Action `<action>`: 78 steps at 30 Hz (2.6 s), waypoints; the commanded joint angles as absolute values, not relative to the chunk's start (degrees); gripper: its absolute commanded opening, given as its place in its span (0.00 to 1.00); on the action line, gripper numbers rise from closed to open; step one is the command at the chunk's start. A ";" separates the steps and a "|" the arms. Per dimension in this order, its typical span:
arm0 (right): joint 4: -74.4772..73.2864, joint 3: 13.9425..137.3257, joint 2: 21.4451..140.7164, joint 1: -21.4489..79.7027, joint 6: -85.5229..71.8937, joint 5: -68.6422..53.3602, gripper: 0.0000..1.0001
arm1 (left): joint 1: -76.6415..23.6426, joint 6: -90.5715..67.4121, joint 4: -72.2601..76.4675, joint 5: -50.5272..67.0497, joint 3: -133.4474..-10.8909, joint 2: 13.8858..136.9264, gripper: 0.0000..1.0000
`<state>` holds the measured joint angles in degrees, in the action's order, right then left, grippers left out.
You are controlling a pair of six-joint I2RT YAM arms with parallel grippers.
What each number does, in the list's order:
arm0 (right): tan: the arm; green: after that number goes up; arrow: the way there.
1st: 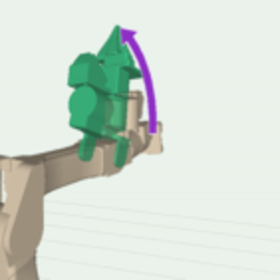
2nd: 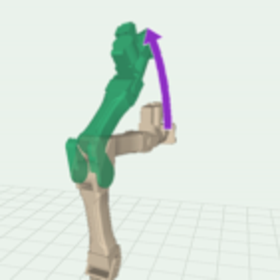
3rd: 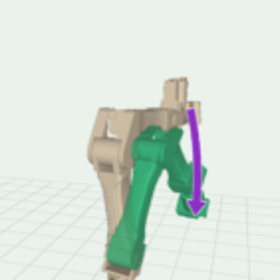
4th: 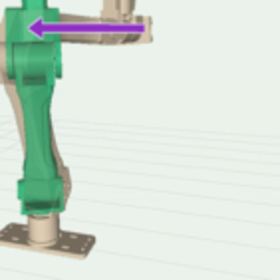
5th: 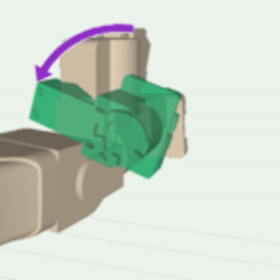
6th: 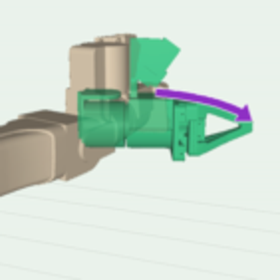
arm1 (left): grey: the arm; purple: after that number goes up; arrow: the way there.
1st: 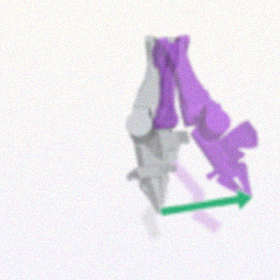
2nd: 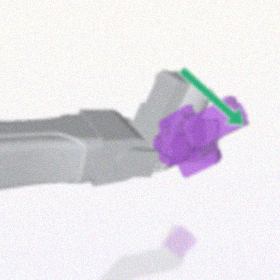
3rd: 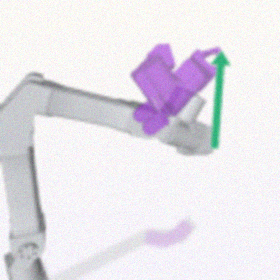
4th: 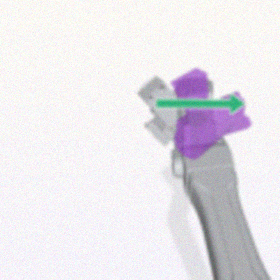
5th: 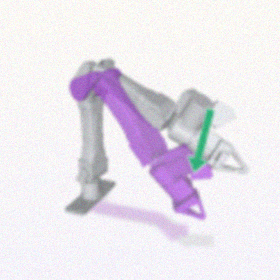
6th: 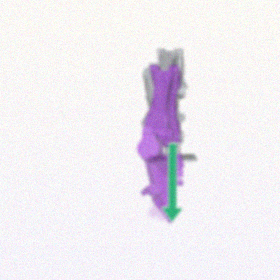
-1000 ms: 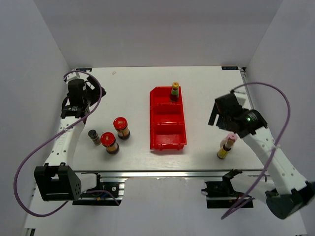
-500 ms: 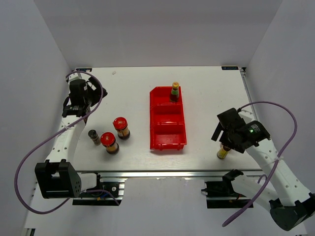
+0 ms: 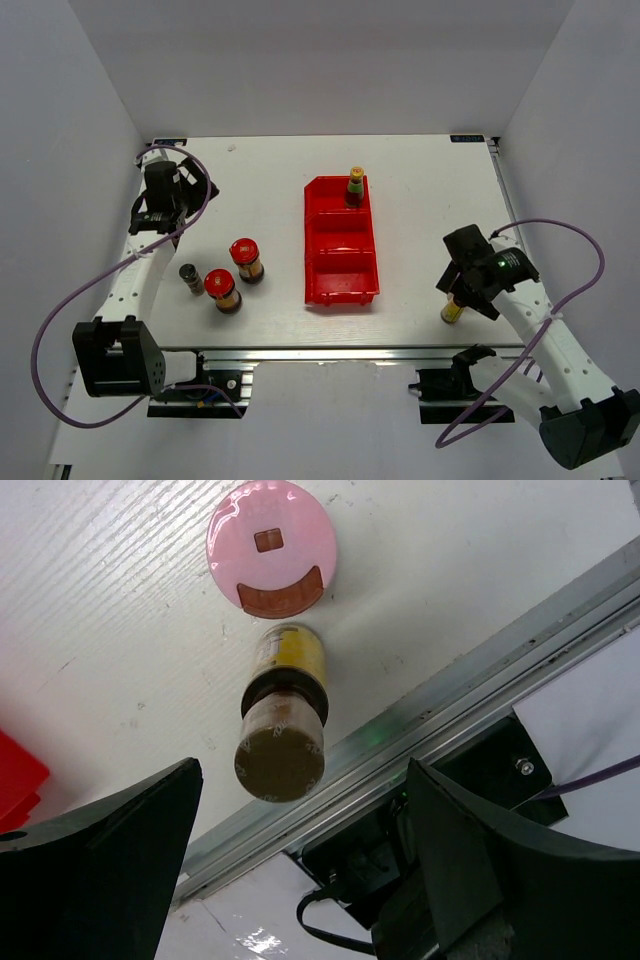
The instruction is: Organize the condiment bottles
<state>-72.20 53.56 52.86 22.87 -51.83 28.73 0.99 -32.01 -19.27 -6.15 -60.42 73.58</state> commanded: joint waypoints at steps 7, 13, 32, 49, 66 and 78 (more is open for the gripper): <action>-64.08 50.71 54.05 19.78 -47.46 27.77 0.73 | 0.88 -32.26 -19.16 -7.21 -60.29 72.77 0.98; -62.32 50.27 55.90 18.37 -44.74 27.60 0.64 | 0.97 -32.34 -19.16 -6.86 -60.29 73.65 0.98; -65.13 49.22 53.70 18.37 -45.79 26.98 0.56 | 0.97 -33.40 -18.72 -6.68 -60.91 75.06 0.98; -64.25 51.85 53.79 18.37 -43.16 26.72 0.24 | 0.88 -33.57 -19.07 -5.71 -61.61 76.64 0.98; -50.72 61.77 53.26 18.54 -27.08 12.14 0.13 | 0.88 -33.57 -18.90 -5.63 -61.35 75.41 0.98; -39.04 76.72 67.40 29.52 -19.69 8.35 0.13 | 0.88 -33.13 -20.04 -7.47 -61.52 74.18 0.98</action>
<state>-47.40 71.16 65.12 26.50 -22.83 9.34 0.99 -33.45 -19.49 -6.66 -60.42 76.79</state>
